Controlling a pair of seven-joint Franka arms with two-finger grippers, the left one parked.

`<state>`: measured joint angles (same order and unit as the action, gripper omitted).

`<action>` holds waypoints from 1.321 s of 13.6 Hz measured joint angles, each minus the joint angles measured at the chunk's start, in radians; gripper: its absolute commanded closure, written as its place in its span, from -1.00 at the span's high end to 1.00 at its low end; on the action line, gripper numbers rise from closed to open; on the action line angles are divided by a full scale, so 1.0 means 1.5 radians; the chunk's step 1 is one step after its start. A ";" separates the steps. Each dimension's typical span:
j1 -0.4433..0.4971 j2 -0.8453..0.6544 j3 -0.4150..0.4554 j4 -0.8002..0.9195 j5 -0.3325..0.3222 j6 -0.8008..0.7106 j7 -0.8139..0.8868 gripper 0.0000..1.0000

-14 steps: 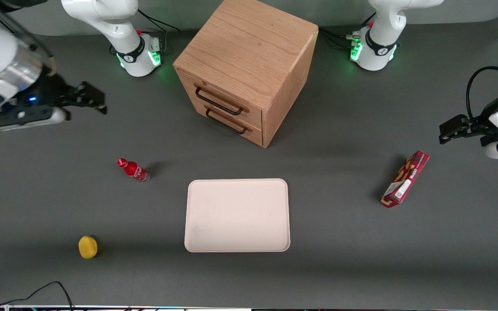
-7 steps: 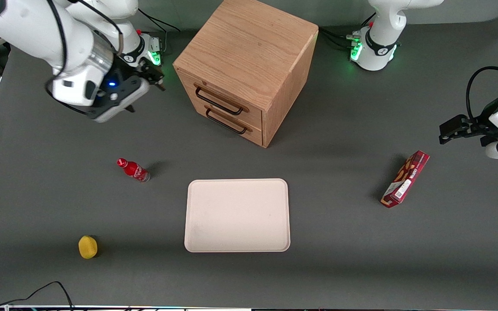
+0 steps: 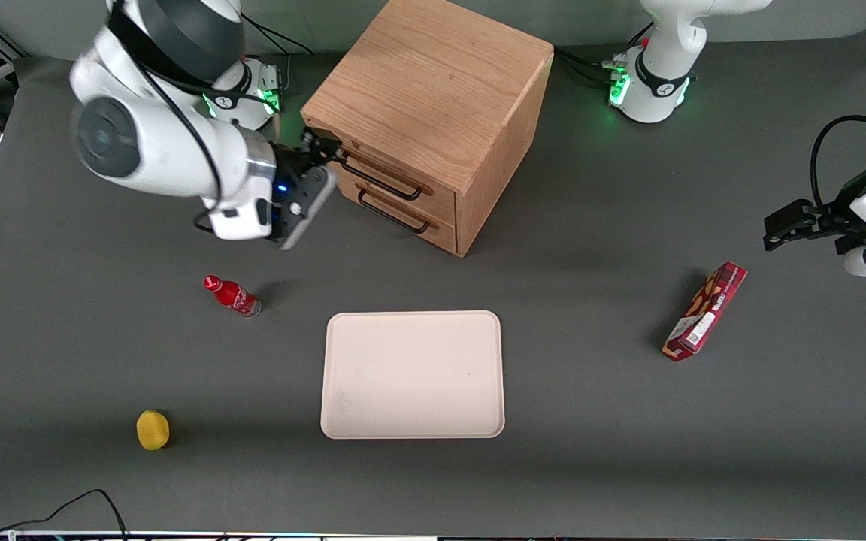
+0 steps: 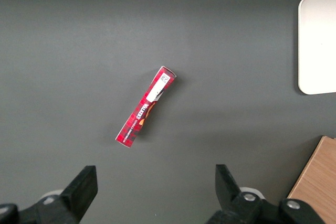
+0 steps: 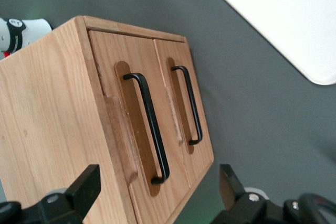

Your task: Open upper drawer

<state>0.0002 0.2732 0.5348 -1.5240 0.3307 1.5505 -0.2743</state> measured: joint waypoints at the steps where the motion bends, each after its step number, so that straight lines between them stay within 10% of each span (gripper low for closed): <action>1: 0.000 0.009 0.003 -0.012 0.000 0.012 -0.019 1.00; 18: 0.000 0.008 0.045 -0.206 0.002 0.193 -0.058 1.00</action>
<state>-0.0004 0.2855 0.6018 -1.8325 0.3331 1.8394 -0.3609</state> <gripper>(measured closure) 0.000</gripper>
